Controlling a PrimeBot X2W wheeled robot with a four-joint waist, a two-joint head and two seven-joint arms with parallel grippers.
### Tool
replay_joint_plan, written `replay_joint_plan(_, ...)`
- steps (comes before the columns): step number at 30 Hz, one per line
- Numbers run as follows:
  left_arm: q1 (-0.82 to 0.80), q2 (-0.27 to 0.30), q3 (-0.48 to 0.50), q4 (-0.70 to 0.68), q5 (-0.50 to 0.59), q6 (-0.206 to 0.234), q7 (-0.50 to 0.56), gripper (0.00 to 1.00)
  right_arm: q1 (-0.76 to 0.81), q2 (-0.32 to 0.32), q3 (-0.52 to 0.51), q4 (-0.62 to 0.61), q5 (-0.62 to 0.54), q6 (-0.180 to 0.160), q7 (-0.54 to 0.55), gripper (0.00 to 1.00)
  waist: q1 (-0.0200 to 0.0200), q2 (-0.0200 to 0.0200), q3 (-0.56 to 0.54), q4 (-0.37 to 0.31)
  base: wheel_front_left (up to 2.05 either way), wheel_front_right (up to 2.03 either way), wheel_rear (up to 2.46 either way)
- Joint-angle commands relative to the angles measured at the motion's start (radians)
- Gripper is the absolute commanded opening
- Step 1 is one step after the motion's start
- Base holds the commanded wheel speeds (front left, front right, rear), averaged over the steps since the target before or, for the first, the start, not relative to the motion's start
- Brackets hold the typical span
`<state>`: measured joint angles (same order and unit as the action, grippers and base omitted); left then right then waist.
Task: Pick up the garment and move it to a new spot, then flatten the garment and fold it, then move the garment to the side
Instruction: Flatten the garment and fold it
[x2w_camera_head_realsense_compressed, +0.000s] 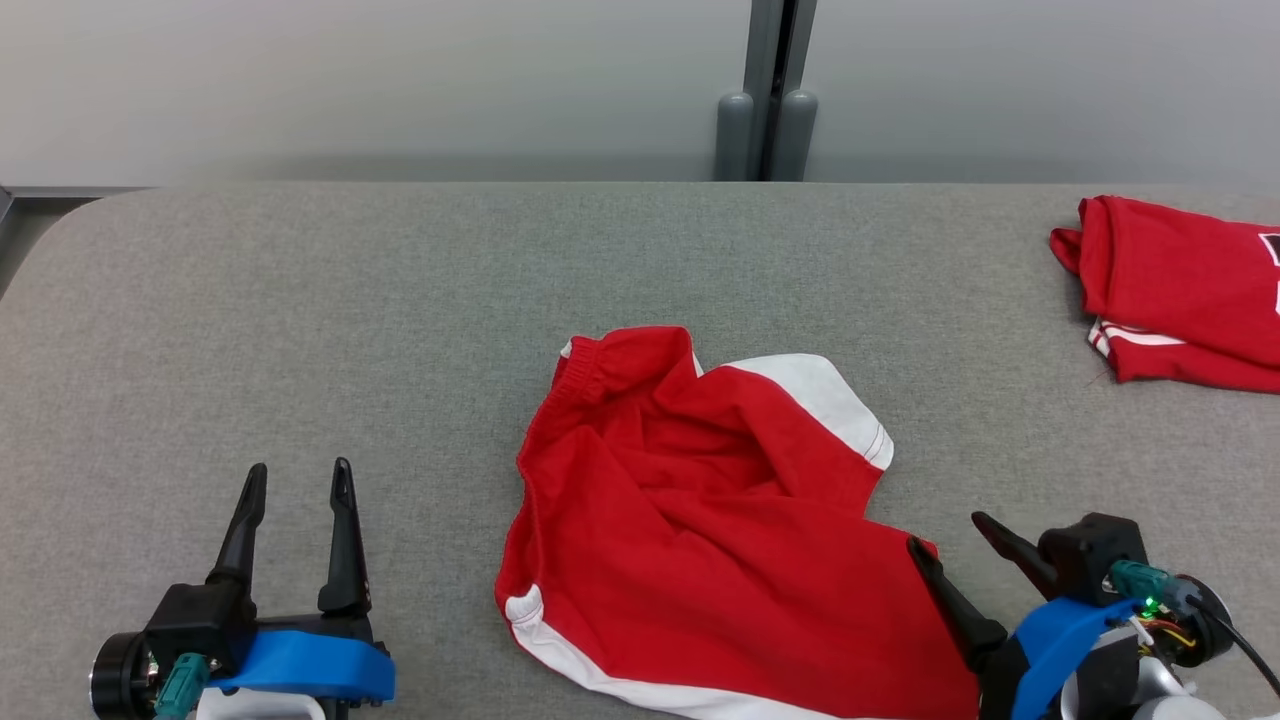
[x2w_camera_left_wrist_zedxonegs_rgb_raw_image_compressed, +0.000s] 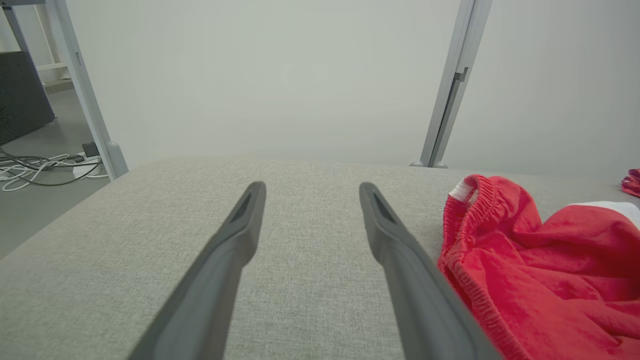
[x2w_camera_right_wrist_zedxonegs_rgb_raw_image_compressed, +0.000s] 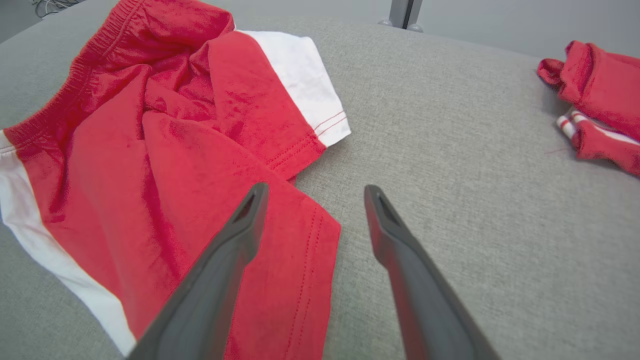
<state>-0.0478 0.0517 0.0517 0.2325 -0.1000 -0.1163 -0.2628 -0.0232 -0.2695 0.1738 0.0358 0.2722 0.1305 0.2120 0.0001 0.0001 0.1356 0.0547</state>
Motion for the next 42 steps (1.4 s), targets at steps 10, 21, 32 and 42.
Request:
replay_joint_plan(10,-0.036,-0.002,-0.011,0.002,-0.011,0.0,-0.002,1.0,-0.142,-0.036,0.123,0.244,0.008,0.0,0.009,1.0,-0.0001,-0.0001,0.034,0.033,0.0,0.0,0.0)
replay_joint_plan(21,-0.041,-0.002,-0.007,-0.002,-0.017,0.01,-0.002,1.0,-0.288,-0.052,0.168,0.357,0.053,0.0,-0.073,0.0,-0.0001,-0.0001,0.041,0.031,0.0,0.0,0.0)
replay_joint_plan(32,-0.056,-0.002,-0.015,0.009,-0.02,0.007,-0.002,1.0,-0.425,-0.02,0.161,0.549,0.068,0.0,-0.179,1.0,-0.0001,-0.0001,0.026,0.04,0.0,0.0,0.0)
replay_joint_plan(42,-0.014,0.004,0.006,0.007,-0.003,0.003,-0.002,1.0,-0.366,-0.011,0.042,0.559,0.116,0.0,-0.416,1.0,-0.0001,-0.0001,-0.016,-0.008,0.0,0.0,0.0)
